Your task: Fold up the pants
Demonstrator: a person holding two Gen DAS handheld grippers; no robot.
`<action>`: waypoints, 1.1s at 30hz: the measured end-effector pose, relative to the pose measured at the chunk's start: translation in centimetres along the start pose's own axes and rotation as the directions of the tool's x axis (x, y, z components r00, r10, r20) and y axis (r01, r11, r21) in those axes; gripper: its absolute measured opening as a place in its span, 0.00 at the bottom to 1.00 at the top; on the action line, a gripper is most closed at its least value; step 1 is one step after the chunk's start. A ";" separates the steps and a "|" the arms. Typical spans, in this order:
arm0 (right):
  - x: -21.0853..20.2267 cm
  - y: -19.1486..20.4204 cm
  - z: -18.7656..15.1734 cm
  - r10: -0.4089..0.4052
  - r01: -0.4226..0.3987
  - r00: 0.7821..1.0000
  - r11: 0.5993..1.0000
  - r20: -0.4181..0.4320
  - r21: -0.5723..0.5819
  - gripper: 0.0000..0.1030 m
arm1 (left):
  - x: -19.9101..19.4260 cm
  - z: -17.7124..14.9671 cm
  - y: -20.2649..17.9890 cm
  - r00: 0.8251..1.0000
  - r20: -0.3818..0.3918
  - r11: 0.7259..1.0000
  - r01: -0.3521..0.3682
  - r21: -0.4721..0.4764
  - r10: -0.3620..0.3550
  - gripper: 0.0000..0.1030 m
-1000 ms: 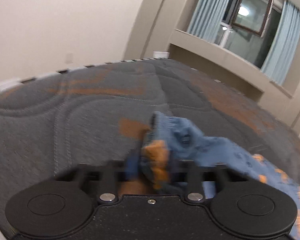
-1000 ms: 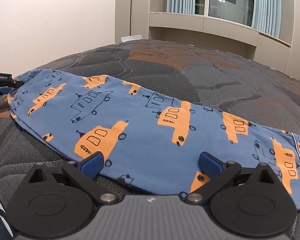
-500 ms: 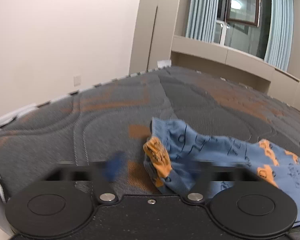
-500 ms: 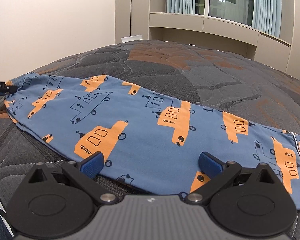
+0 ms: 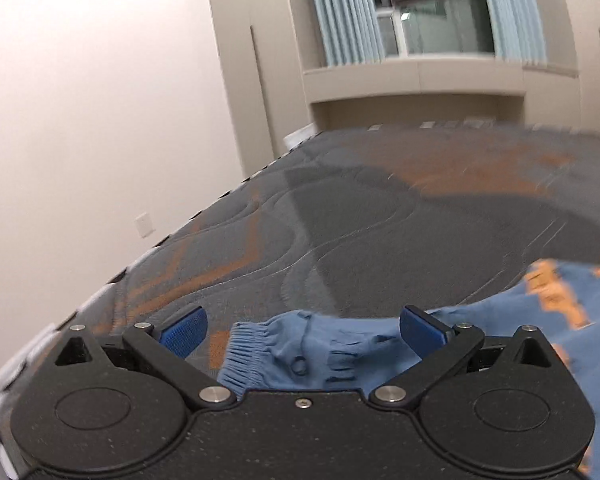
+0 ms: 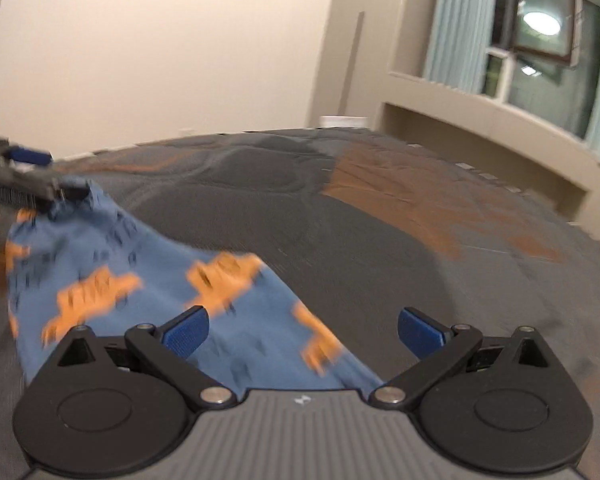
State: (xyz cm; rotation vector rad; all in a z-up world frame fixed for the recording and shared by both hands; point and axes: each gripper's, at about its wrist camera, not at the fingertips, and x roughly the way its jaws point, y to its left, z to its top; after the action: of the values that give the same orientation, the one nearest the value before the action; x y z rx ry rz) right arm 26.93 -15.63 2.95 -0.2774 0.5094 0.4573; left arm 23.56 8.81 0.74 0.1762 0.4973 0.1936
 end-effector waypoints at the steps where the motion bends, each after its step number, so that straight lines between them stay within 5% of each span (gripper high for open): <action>1: 1.6 0.0 0.7 0.035 -0.035 0.999 0.999 -0.006 0.013 1.00 | 0.8 -0.2 0.0 0.999 -0.027 0.999 -0.040 0.008 0.041 0.99; 4: 6.4 0.3 1.9 0.084 -0.081 0.994 0.996 -0.075 0.040 1.00 | 2.6 -1.3 0.5 0.990 -0.119 0.998 -0.069 0.005 0.070 1.00; 9: 10.1 -0.6 1.8 0.082 -0.077 0.991 0.996 -0.108 0.044 1.00 | 3.0 -2.0 2.9 0.990 -0.143 0.993 -0.019 -0.114 0.002 1.00; 12: 10.2 -2.0 2.0 -0.041 0.048 0.994 0.996 -0.101 0.069 1.00 | 2.0 -1.9 3.2 0.992 -0.126 0.990 -0.030 -0.135 0.013 0.99; 16: 6.9 -2.2 1.7 0.084 -0.074 0.995 0.984 -0.053 0.161 1.00 | -1.8 -2.3 1.7 1.000 -0.014 0.992 0.007 -0.128 -0.009 0.99; 20: 4.0 2.1 0.0 0.101 -0.102 0.990 0.995 -0.096 -0.009 1.00 | -3.7 -4.6 -0.6 0.996 -0.053 0.991 0.064 -0.116 -0.070 0.99; 22: 2.0 3.6 -1.9 0.032 -0.042 0.993 0.995 -0.111 -0.089 1.00 | -3.4 -5.6 -1.4 0.987 -0.112 0.990 0.106 -0.097 -0.117 0.99; 29: -9.0 3.6 -9.4 -0.192 0.184 0.980 0.972 -0.046 -0.146 1.00 | -5.1 -4.6 -1.3 0.982 -0.122 0.985 0.131 -0.113 -0.145 0.99; 33: -13.4 1.9 -12.4 -0.298 0.297 0.954 0.954 -0.027 -0.035 1.00 | -6.1 -4.0 -3.4 0.977 -0.103 0.977 0.172 -0.123 -0.185 0.99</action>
State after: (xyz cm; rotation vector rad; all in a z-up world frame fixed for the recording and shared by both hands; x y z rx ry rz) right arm 10.57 -23.15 -0.65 -0.3846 0.4825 0.1675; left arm 16.84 4.62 -0.67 0.0089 0.6112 0.0560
